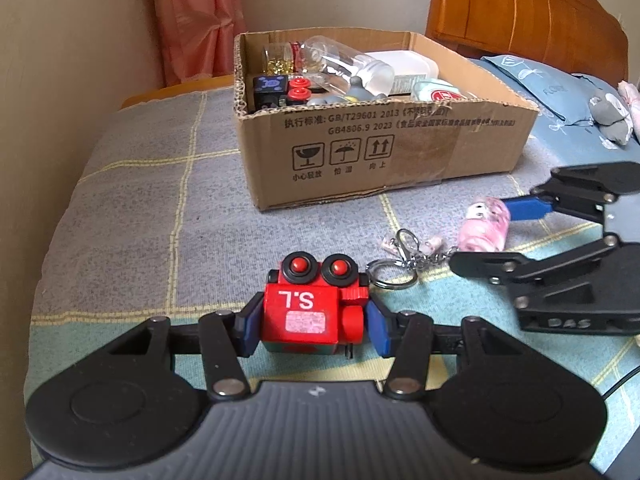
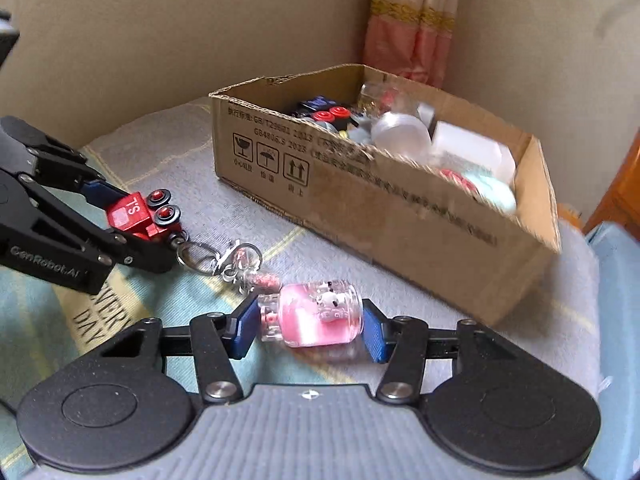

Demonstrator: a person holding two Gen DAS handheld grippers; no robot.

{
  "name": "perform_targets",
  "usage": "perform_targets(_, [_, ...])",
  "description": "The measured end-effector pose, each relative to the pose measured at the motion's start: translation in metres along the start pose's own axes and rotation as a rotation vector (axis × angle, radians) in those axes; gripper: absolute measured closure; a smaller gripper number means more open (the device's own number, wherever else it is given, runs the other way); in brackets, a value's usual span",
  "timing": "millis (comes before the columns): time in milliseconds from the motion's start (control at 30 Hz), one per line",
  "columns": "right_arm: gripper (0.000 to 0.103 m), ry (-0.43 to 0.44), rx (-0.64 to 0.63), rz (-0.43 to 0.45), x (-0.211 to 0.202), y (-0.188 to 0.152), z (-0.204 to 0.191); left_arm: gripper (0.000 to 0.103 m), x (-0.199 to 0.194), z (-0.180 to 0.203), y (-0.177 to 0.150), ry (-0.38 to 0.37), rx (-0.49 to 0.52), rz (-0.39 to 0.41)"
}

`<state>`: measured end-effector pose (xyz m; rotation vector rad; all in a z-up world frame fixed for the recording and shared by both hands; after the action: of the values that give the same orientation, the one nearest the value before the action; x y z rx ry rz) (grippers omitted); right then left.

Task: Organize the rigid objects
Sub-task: 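Lift the toy robot with the left tool while the right tool grasps the pink keychain bottle, then carry the robot and pink bottle over the box and open both tools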

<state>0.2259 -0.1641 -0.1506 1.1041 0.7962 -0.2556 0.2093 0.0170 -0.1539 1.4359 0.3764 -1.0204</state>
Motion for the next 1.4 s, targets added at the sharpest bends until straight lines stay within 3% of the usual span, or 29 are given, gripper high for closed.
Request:
perform_targets(400, [0.047,0.016,0.056,-0.026,-0.026,-0.029,0.003,0.049,0.001,0.011,-0.002,-0.011,0.034,-0.014])
perform_targets(500, [0.047,-0.039,0.081,-0.034,-0.031,-0.038,0.013,0.050,-0.001,0.002,-0.001,0.060,0.016,-0.004])
perform_targets(600, [0.047,-0.032,0.106,-0.046,-0.039,-0.052,0.024,0.050,-0.004,-0.007,-0.003,0.041,-0.028,-0.005])
perform_targets(700, [0.044,-0.030,0.104,-0.057,-0.042,-0.061,0.027,0.050,-0.004,-0.005,-0.005,0.058,-0.006,-0.001])
perform_targets(767, [0.038,-0.026,0.100,-0.055,-0.041,-0.063,0.027,0.046,-0.004,-0.005,-0.004,0.063,-0.002,0.000])
perform_targets(933, [0.036,-0.015,0.097,-0.034,-0.033,-0.060,0.025,0.037,-0.001,-0.004,-0.002,0.078,0.008,0.002])
perform_targets(1000, [0.036,-0.012,0.088,-0.029,-0.030,-0.056,0.024,0.037,0.001,-0.005,0.000,0.077,0.006,0.002])
perform_targets(1100, [0.038,-0.005,0.072,-0.018,-0.026,-0.050,0.022,0.048,0.001,-0.004,0.001,0.055,0.001,-0.005])
perform_targets(1167, [0.047,-0.015,0.060,-0.024,-0.024,-0.047,0.022,0.048,0.000,-0.004,0.002,0.059,0.009,-0.013])
perform_targets(1400, [0.047,-0.002,0.041,-0.037,-0.032,-0.040,0.024,0.049,-0.007,0.001,0.008,0.040,0.055,-0.056])
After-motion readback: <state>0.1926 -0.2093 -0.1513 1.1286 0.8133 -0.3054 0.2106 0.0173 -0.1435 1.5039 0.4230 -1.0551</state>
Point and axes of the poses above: each gripper's, at about its wrist camera, not at the fingertips, and x roughly the way its jaws point, z to its right, y to its top, the point moved 7 cm from there along x, roughly the way its jaws point, and after that the axes turned 10 degrees about -y, right-handed, at the moved point
